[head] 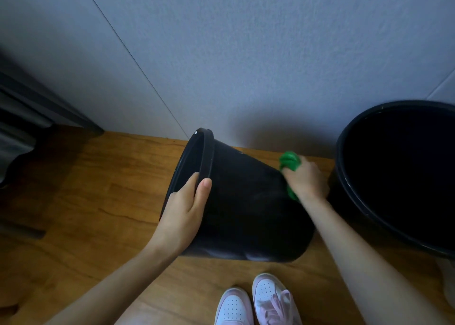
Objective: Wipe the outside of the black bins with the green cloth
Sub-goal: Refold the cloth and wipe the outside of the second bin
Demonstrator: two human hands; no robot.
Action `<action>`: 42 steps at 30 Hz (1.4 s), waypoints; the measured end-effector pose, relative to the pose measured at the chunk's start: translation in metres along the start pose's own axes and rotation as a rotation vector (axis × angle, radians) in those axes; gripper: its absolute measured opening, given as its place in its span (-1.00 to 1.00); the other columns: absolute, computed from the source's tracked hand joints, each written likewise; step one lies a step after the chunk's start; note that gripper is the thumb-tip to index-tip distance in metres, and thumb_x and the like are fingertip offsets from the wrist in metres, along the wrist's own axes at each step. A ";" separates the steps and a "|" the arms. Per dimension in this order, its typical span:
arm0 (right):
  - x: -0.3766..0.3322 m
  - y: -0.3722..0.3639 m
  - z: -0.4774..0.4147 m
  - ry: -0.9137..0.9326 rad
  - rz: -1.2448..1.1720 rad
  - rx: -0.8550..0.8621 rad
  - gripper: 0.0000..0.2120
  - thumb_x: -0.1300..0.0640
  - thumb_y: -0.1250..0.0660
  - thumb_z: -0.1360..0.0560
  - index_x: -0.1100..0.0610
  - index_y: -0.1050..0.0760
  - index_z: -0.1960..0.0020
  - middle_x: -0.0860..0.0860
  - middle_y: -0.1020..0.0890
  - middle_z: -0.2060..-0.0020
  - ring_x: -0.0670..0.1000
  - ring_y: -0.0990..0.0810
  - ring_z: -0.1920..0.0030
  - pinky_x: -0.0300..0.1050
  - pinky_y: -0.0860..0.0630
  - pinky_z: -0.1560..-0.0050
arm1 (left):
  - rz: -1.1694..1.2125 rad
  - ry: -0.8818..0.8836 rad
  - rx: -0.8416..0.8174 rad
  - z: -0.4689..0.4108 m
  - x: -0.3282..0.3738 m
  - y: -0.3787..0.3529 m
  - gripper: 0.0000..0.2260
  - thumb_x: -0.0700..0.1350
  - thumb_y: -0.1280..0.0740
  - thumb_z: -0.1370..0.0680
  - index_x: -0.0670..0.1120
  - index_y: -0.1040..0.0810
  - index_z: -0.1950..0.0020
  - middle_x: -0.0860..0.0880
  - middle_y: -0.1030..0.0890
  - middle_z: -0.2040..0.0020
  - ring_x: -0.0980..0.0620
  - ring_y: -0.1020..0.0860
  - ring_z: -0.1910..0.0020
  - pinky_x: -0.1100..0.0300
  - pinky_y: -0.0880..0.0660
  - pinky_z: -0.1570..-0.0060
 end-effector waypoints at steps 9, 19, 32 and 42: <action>-0.023 -0.001 0.033 0.129 -0.065 0.077 -0.54 0.01 -0.32 -0.45 0.07 -0.36 -0.31 0.14 -0.45 -0.23 0.25 -0.44 -0.20 0.06 -0.39 -0.15 | 0.064 0.057 0.025 -0.004 -0.002 0.003 -0.75 -0.01 -0.06 -0.62 -0.05 -0.51 0.01 0.01 -0.61 0.14 0.20 -0.57 0.13 0.44 -0.47 0.22; -0.041 -0.007 0.072 0.515 -0.104 0.190 -0.45 -0.05 -0.41 -0.34 -0.02 -0.40 -0.30 0.01 -0.50 -0.20 0.16 -0.50 -0.13 0.05 -0.48 0.02 | 0.023 0.047 0.056 -0.006 -0.002 0.002 -0.74 -0.04 -0.07 -0.62 -0.12 -0.49 0.07 -0.03 -0.58 0.19 0.20 -0.55 0.20 0.44 -0.44 0.27; 0.031 -0.011 0.027 -0.024 -0.193 0.004 -0.57 0.07 -0.31 -0.49 0.12 -0.35 -0.33 0.12 -0.45 -0.23 0.16 -0.47 -0.19 -0.13 -0.34 0.05 | -0.022 0.037 0.097 -0.002 -0.007 0.017 -0.66 -0.01 -0.09 -0.62 -0.25 -0.46 0.14 -0.23 -0.51 0.25 0.08 -0.45 0.34 0.32 -0.37 0.37; -0.071 -0.019 0.109 0.607 -0.164 0.202 -0.38 -0.07 -0.43 -0.34 -0.03 -0.36 -0.35 0.00 -0.45 -0.27 0.08 -0.44 -0.24 0.03 -0.40 -0.11 | -0.089 0.094 0.179 -0.011 -0.008 0.013 -0.61 -0.01 -0.08 -0.62 -0.31 -0.41 0.17 -0.17 -0.47 0.29 -0.05 -0.44 0.30 0.02 -0.39 0.25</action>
Point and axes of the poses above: each hand's wrist, its own z-axis away from the middle knuckle, its own y-axis out of the back of the hand, x = y × z, the point moved 1 cm from there along -z, towards the middle knuckle
